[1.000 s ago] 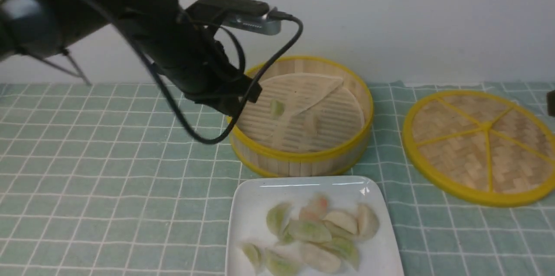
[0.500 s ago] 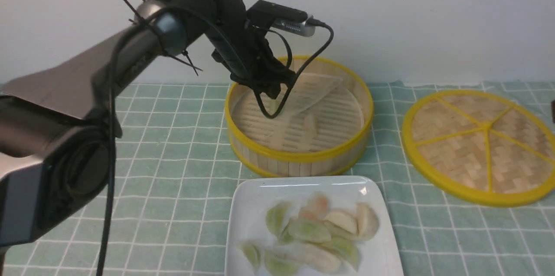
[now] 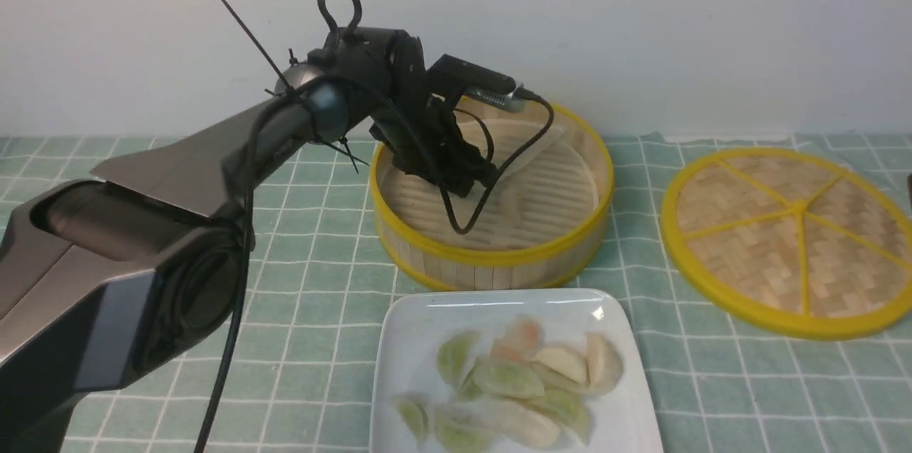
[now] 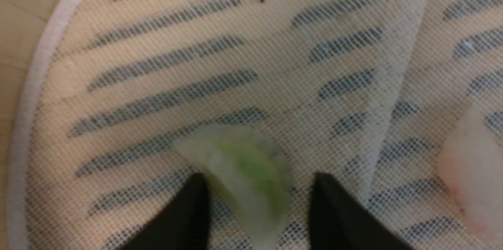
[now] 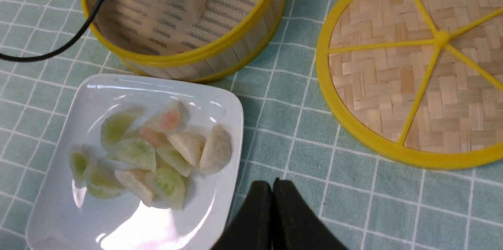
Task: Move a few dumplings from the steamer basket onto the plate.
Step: Use the left arm to grab a dumpling from the steamer
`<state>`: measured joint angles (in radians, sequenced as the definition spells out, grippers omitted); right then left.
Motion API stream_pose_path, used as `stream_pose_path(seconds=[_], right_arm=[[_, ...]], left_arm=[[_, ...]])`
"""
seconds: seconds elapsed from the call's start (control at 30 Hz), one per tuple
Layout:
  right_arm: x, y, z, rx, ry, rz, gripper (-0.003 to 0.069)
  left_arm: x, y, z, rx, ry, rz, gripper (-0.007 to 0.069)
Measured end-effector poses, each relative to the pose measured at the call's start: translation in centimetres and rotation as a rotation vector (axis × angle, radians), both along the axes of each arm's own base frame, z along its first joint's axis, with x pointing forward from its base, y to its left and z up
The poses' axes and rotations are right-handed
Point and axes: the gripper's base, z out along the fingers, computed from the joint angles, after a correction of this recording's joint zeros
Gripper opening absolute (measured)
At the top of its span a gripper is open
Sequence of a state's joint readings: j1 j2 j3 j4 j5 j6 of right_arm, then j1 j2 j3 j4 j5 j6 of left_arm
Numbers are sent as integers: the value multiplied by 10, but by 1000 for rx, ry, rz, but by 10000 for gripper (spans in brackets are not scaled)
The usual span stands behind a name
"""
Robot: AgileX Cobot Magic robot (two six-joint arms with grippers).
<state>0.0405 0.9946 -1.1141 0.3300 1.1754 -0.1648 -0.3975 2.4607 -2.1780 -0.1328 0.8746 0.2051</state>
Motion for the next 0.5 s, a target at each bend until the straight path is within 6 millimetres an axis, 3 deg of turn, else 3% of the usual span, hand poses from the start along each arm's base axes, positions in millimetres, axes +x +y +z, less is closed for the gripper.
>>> stream_pose_path(seconds=[0.03, 0.07, 0.2, 0.37, 0.4, 0.5], right_arm=[[-1, 0, 0, -1, 7, 2, -10], [-1, 0, -1, -3, 14, 4, -10], [-2, 0, -1, -5, 22, 6, -10], [-2, 0, -2, -5, 25, 7, -10], [-2, 0, -2, -5, 25, 7, -10], [-2, 0, -1, -4, 25, 8, -10]], left_arm=[[-2, -2, 2, 17, 4, 1, 132], [-4, -2, 5, 32, 4, 1, 108], [-9, 2, 22, 72, 4, -5, 110], [-37, 16, 97, 100, 15, -9, 111], [-39, 17, 104, 98, 9, -8, 111], [-66, 28, 160, 84, -28, -17, 111]])
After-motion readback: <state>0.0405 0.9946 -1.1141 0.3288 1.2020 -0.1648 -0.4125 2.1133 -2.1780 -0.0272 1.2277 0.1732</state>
